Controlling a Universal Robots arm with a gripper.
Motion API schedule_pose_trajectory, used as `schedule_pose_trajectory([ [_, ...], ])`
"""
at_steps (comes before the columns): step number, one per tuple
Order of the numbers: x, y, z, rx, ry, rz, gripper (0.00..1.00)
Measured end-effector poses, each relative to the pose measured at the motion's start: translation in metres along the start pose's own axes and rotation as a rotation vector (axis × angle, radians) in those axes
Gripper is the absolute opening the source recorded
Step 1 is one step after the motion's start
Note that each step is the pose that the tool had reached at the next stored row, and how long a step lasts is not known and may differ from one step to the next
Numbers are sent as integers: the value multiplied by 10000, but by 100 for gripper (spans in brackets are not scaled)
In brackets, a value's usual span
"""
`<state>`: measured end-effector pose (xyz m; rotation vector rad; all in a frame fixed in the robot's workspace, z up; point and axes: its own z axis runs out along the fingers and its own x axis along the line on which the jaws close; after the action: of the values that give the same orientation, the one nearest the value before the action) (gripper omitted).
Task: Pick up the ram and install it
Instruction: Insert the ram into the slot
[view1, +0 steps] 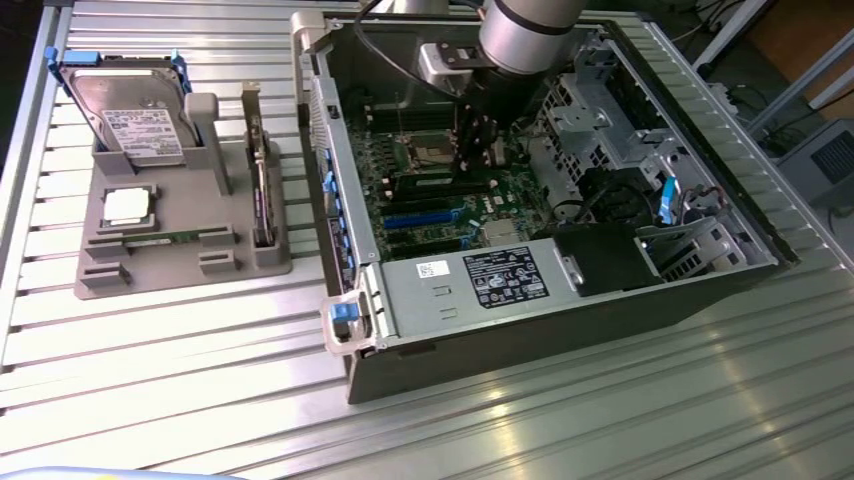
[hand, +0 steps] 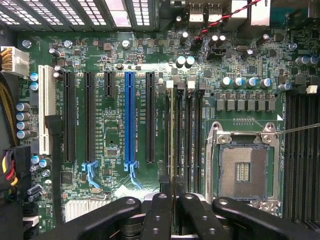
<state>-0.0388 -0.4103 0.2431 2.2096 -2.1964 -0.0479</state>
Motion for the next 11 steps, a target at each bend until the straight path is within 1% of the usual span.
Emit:
schedule_pose_trajectory([
  [7, 3, -1, 11, 1, -8, 33, 12],
  [11, 2, -2, 42, 1, -17, 59, 12],
])
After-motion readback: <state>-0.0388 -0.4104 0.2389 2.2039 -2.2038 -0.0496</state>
